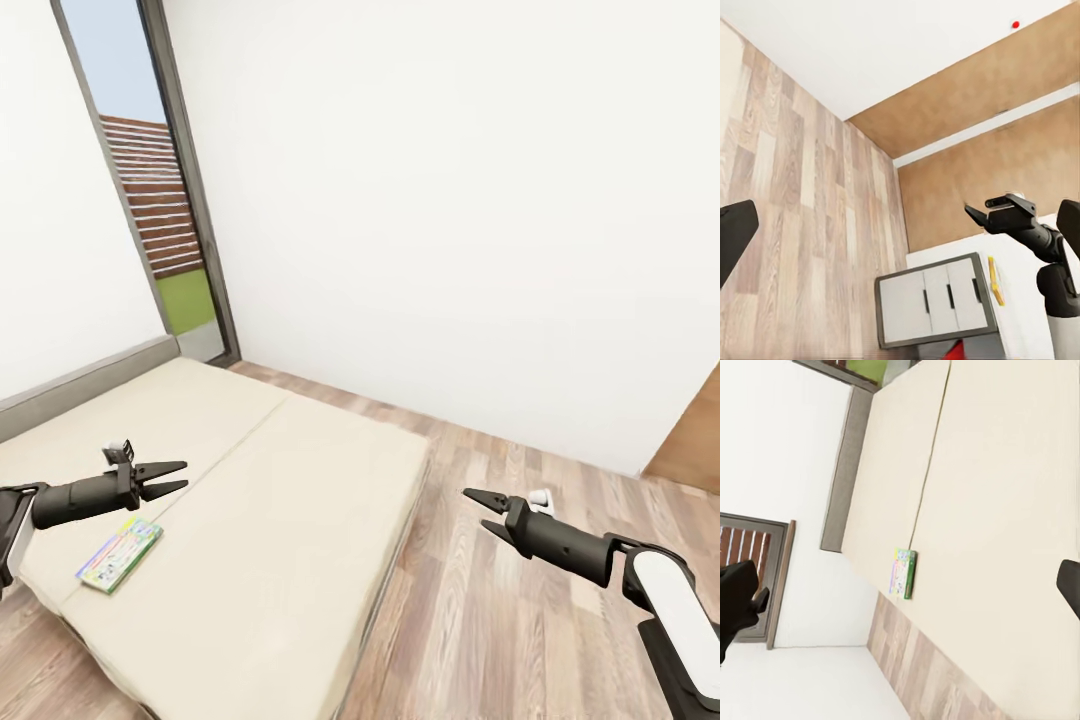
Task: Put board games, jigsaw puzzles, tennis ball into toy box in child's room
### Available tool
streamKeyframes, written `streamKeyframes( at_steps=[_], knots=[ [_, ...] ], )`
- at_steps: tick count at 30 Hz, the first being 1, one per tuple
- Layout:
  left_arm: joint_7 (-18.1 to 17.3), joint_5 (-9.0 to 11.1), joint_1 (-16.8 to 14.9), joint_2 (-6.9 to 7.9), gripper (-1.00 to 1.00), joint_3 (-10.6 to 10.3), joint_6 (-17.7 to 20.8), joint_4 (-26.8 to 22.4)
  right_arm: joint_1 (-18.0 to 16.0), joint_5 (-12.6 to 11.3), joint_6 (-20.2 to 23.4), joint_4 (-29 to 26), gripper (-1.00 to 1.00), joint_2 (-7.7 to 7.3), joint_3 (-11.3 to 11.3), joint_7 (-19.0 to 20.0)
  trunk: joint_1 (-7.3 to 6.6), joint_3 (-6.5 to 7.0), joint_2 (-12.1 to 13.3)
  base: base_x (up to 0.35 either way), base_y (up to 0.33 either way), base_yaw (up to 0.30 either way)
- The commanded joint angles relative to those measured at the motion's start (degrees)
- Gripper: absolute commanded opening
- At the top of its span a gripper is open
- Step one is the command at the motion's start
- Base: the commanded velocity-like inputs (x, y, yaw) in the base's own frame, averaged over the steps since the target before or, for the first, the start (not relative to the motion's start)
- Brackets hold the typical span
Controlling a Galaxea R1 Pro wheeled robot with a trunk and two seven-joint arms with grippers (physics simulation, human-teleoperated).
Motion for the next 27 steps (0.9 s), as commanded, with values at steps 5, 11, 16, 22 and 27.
streamKeyframes(
  at_steps=[5, 11, 16, 22, 27],
  knots=[
    [-0.2, 0.0, 0.0, 0.03, 1.00, 0.0, 0.6, 0.0, -0.1, -0.3, 0.3, 0.0, 1.00, 0.01, 0.0, -0.3, 0.04, -0.12, -0.1, -0.001, 0.155, -0.278],
    [-0.2, -0.1, 0.0, 0.10, 1.00, 0.0, 0.6, 0.0, -0.1, -0.3, 0.3, 0.0, 1.00, 0.01, 0.0, -0.3, 0.04, -0.12, -0.1, -0.063, 0.129, -0.278],
    [-0.2, -0.1, 0.0, 0.04, 1.00, 0.0, 0.6, 0.0, -0.1, -0.2, 0.3, 0.0, 1.00, 0.01, 0.0, -0.3, 0.04, -0.12, -0.1, -0.137, 0.211, -0.279],
    [-0.2, -0.1, 0.0, 0.03, 1.00, 0.0, 0.6, 0.0, -0.1, -0.2, 0.3, 0.0, 1.00, 0.01, 0.0, -0.4, 0.04, -0.12, -0.1, -0.077, 0.088, -0.279],
    [-0.2, -0.1, 0.0, 0.03, 1.00, 0.0, 0.6, 0.0, -0.1, -0.3, 0.3, 0.0, 1.00, 0.01, 0.0, -0.4, 0.04, -0.12, -0.1, -0.140, 0.178, -0.148]
  ],
)
